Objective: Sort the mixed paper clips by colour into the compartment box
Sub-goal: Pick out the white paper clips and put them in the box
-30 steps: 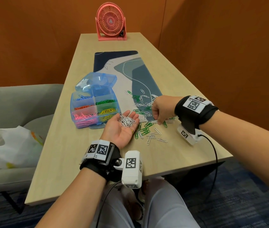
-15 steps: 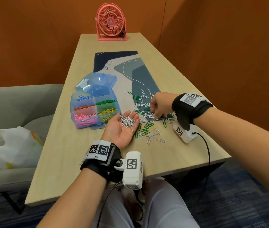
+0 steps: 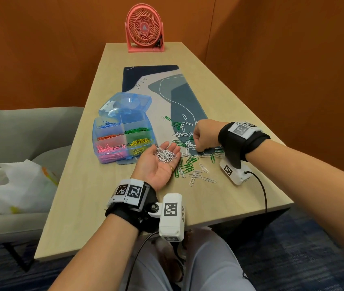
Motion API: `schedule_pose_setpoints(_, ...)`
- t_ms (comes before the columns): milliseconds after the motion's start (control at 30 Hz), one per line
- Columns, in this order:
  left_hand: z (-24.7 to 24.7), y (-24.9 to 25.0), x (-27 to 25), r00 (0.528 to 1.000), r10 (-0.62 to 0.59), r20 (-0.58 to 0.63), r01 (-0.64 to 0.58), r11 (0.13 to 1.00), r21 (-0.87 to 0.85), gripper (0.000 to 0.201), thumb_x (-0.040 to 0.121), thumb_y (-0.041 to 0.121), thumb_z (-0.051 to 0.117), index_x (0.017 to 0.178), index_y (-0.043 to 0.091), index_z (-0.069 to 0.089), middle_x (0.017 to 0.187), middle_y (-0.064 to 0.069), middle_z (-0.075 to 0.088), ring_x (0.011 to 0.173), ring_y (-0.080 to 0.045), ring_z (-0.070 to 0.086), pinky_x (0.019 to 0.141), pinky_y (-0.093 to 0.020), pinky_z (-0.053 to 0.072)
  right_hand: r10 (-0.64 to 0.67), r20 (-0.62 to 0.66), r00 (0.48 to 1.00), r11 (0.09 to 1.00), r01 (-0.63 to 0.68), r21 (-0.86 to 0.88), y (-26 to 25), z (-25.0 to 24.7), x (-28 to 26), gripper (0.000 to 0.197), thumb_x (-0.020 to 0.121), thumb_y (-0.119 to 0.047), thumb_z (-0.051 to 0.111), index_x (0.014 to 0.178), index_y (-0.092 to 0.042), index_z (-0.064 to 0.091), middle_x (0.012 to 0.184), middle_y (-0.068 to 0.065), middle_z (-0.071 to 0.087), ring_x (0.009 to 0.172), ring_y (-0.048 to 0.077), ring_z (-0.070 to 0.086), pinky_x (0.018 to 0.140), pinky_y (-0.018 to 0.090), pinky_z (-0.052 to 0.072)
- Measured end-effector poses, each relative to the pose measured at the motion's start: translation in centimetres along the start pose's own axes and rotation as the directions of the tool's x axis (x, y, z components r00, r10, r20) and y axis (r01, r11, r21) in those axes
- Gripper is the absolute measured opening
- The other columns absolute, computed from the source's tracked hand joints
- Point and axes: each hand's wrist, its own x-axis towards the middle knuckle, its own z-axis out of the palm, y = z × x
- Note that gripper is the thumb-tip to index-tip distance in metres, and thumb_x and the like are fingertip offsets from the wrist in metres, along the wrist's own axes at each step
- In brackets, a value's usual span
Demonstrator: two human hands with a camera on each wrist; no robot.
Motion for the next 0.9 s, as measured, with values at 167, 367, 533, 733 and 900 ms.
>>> schedule_pose_setpoints(167,-0.1,0.1,0.1,1.000,0.013,0.005,-0.013,1.000,0.007,0.040,0.104,0.027,0.024,0.111,-0.001,0.053,0.137,-0.017,0.048,0.127,-0.031,0.046,0.097,-0.040,0.039,-0.052,0.024,0.998,0.995,0.050,0.080,-0.2,-0.6,-0.7,0.013,0.075,-0.004,0.064,0.073,-0.016,0.061,0.070,0.001,0.065,0.058,0.013,0.058,0.054,0.022,0.049)
schedule_pose_setpoints(367,0.3,0.0,-0.1,1.000,0.000,0.005,0.000,0.999,-0.032,0.038,0.103,0.026,0.026,0.112,-0.001,0.053,0.136,-0.017,0.049,0.126,-0.031,0.046,0.106,-0.042,0.035,-0.236,-0.007,0.972,0.930,0.228,0.290,-2.7,-2.0,-1.6,0.015,0.078,0.000,0.070,0.086,-0.011,0.064,0.070,0.003,0.064,0.056,0.012,0.060,0.060,0.024,0.055)
schedule_pose_setpoints(533,0.3,0.2,-0.3,1.000,-0.020,-0.001,0.020,0.998,-0.059,0.038,0.103,0.024,0.026,0.099,-0.002,0.054,0.127,-0.020,0.054,0.126,-0.031,0.046,0.099,-0.042,0.038,-0.164,-0.072,0.984,0.977,0.172,0.125,-2.3,-2.1,-0.5,0.013,0.081,0.001,0.064,0.084,-0.010,0.070,0.078,0.008,0.071,0.059,0.014,0.063,0.070,0.032,0.059)
schedule_pose_setpoints(733,0.2,0.7,-0.9,0.999,0.003,-0.038,-0.006,0.997,-0.080,0.040,0.104,0.025,0.026,0.095,-0.002,0.054,0.096,-0.018,0.056,0.101,-0.028,0.054,0.091,-0.038,0.041,-0.165,-0.015,0.986,0.981,0.163,-0.104,-1.8,-0.3,-0.3,0.026,0.082,-0.001,0.065,0.101,-0.018,0.071,0.077,-0.007,0.051,0.075,0.016,0.052,0.061,0.023,0.043)
schedule_pose_setpoints(900,-0.2,1.2,-1.0,0.997,0.027,-0.072,-0.034,0.995,-0.093,0.040,0.103,0.025,0.027,0.092,-0.002,0.055,0.091,-0.015,0.056,0.084,-0.026,0.055,0.089,-0.036,0.042,-0.223,-0.001,0.975,0.958,0.219,-0.184,-1.5,0.0,0.1,0.012,0.083,-0.008,0.067,0.092,-0.016,0.069,0.077,-0.005,0.055,0.080,0.016,0.052,0.054,0.019,0.035)
